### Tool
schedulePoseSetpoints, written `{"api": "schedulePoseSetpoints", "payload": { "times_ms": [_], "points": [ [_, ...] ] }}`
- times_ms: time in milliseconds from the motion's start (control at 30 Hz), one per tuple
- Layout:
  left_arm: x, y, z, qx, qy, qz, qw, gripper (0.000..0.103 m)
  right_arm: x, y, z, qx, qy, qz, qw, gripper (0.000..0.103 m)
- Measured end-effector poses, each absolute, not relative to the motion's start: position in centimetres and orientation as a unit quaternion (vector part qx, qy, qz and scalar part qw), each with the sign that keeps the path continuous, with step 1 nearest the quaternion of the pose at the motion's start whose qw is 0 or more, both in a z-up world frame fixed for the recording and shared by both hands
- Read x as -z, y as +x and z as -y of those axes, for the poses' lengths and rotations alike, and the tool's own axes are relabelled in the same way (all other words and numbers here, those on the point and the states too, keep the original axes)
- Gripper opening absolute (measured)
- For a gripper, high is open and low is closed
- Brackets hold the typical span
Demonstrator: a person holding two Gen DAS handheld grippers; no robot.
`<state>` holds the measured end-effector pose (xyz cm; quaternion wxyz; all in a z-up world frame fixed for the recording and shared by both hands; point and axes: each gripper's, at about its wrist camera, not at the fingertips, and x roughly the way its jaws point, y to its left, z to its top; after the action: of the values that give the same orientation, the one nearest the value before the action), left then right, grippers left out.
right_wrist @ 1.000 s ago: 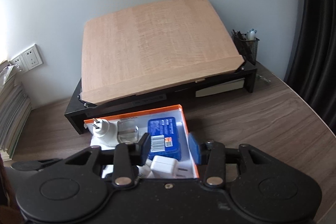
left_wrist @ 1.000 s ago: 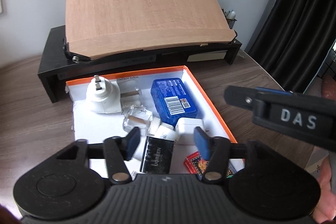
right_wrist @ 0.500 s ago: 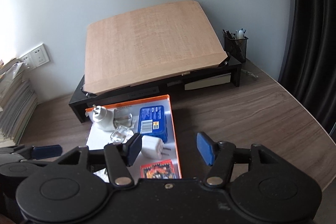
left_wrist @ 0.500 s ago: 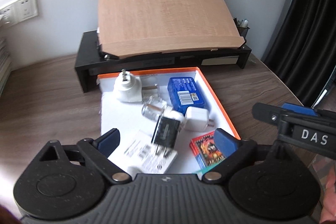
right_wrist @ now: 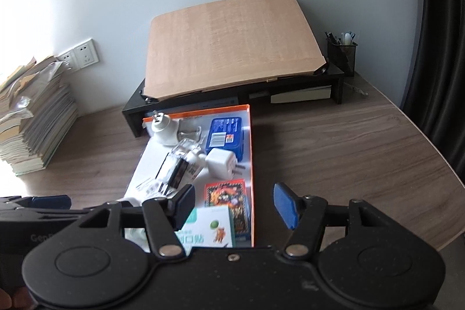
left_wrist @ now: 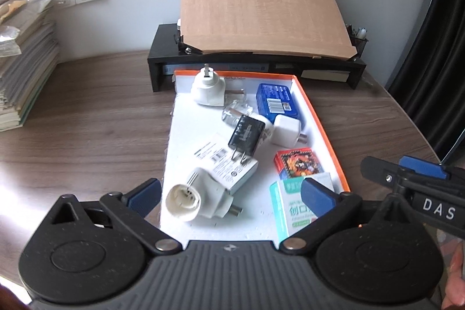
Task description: Organize rigid objects
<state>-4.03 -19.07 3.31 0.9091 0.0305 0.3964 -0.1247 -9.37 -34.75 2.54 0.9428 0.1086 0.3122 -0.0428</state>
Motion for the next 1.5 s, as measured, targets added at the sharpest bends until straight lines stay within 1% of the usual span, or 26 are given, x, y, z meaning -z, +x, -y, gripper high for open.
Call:
{"api": "schedulePoseSetpoints", "payload": {
  "times_ms": [333, 833, 1500],
  "points": [
    [-3.4, -6.0, 18.7, 0.114, 0.051, -0.401, 0.908, 0.103, -2.1, -11.9, 34.0, 0.054, 0.112, -0.325, 0.938, 0.075],
    [-3.1, -8.1, 17.1, 0.103, 0.039, -0.426, 0.898, 0.103, -1.7, -14.6, 32.4, 0.053, 0.113, -0.345, 0.930, 0.077],
    [-2.5, -7.8, 16.1, 0.101, 0.033, -0.435, 0.894, 0.103, -1.2, -14.3, 31.2, 0.056, 0.106, -0.363, 0.924, 0.077]
  ]
}}
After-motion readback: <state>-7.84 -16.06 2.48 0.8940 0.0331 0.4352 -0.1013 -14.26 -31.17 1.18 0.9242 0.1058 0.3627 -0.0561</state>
